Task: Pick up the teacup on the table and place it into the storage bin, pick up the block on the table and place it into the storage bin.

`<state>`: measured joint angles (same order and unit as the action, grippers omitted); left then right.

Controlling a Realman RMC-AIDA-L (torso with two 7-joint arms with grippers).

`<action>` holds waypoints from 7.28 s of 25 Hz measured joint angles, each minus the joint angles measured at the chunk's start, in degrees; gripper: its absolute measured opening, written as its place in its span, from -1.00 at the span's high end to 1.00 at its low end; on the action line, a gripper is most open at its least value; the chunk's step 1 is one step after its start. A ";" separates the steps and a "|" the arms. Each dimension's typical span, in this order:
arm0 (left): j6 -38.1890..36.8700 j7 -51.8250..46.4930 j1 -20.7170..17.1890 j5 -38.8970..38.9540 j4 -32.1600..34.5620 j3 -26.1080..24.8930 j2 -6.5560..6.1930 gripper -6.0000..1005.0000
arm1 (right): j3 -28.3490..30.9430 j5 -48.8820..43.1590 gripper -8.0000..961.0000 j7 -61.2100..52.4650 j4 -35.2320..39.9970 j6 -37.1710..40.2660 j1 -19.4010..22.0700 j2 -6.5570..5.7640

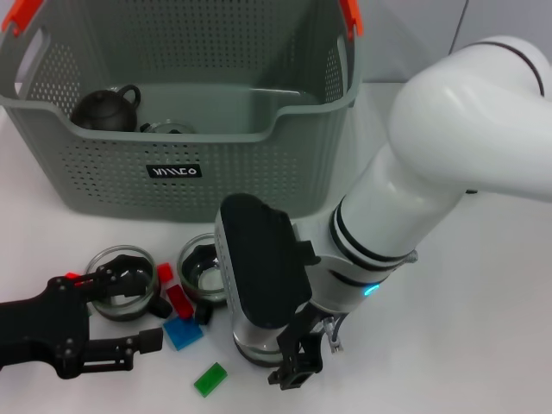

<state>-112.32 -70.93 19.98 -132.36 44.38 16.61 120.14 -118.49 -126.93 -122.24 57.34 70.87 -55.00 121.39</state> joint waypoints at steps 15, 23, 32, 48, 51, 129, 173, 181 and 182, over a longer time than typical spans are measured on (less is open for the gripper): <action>0.00 0.15 0.15 0.02 -0.06 0.00 0.00 -0.68 | -0.17 0.38 0.21 -0.94 -0.09 -0.10 -0.28 -0.06; -0.01 0.22 0.08 0.08 -0.08 0.00 0.00 -0.68 | 2.40 1.49 0.80 -1.10 2.57 3.83 0.32 -0.62; 0.00 0.10 0.22 0.10 -0.08 -0.01 0.00 -0.68 | 28.43 -0.07 0.87 5.00 11.65 26.90 5.63 -1.32; -0.03 0.00 1.18 0.76 -0.08 0.01 -0.03 -0.68 | 66.85 32.52 0.86 8.90 11.39 19.38 10.64 -1.29; -0.07 0.00 1.39 0.79 -0.09 -0.02 -0.03 -0.68 | 64.20 29.18 0.86 3.22 10.70 9.32 8.03 -2.07; 1.44 -0.71 1.75 3.18 -1.65 -0.09 0.80 -0.68 | 51.23 57.36 -0.19 39.37 -8.39 4.92 15.39 -1.85; 15.02 -57.32 11.15 -28.05 35.27 37.47 2.64 -0.44 | 62.06 19.53 -0.21 49.59 -16.39 22.60 29.98 -3.17; 19.87 -58.53 11.35 -30.62 31.11 39.48 3.86 -0.42 | 62.07 19.43 -0.22 49.55 -16.39 22.86 29.95 -3.18; 20.55 -58.86 11.47 -30.70 30.14 39.70 3.80 -0.41 | 62.07 19.42 -0.22 49.55 -16.38 22.88 29.94 -3.18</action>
<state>-91.77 -129.79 31.45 -163.06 74.51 56.31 123.94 -56.42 -107.51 -72.69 40.95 93.75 -25.07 118.21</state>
